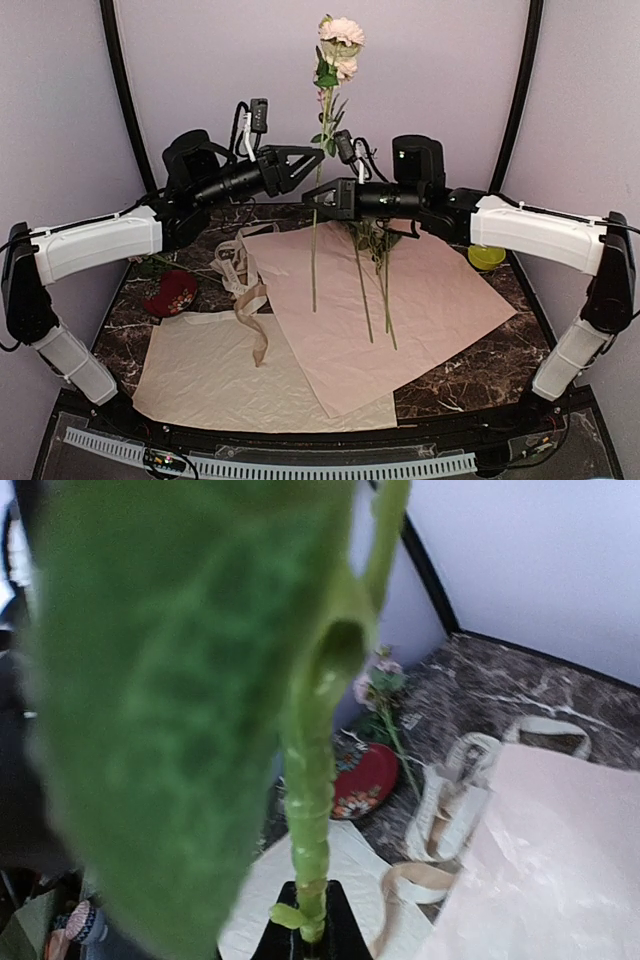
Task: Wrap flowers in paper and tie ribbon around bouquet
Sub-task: Pass from the left arm to the right, then place the fake flower on the flattened wrapping paper, then pick up the fake flower from the center of the board, then pass from the left arm to the right, then place the fake flower on the flattened wrapping paper, then adjust the fake flower on the flattened wrapping paper, then pick up the bottom corner of the flattened wrapping paper from the center of the board.
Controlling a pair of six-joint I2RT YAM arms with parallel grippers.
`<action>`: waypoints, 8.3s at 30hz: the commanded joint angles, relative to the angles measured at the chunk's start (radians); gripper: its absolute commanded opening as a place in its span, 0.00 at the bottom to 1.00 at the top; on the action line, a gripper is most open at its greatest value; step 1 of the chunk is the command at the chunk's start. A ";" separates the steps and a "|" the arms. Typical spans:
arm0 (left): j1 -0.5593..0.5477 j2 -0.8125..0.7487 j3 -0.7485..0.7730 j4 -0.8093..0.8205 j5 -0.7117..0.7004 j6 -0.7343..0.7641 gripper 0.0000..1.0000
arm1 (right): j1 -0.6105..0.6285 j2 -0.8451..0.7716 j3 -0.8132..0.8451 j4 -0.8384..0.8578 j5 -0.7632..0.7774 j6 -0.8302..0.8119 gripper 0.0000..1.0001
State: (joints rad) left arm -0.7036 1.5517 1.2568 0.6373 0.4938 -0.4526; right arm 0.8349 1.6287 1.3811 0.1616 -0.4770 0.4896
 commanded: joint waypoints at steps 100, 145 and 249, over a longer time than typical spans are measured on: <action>0.310 -0.298 -0.117 -0.033 -0.154 -0.158 0.00 | -0.048 -0.072 -0.106 0.129 -0.193 0.074 0.48; 0.006 0.016 -0.115 -0.767 -0.491 0.268 0.50 | -0.266 0.245 -0.021 -0.513 0.334 0.023 0.00; 0.131 0.174 0.089 -0.942 -0.527 0.584 0.80 | -0.454 0.236 -0.311 -0.558 0.536 -0.156 0.31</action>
State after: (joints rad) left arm -0.4210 1.9278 1.4689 -0.4721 -0.0406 0.0120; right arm 0.3859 1.8004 1.0492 -0.4030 0.1078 0.3828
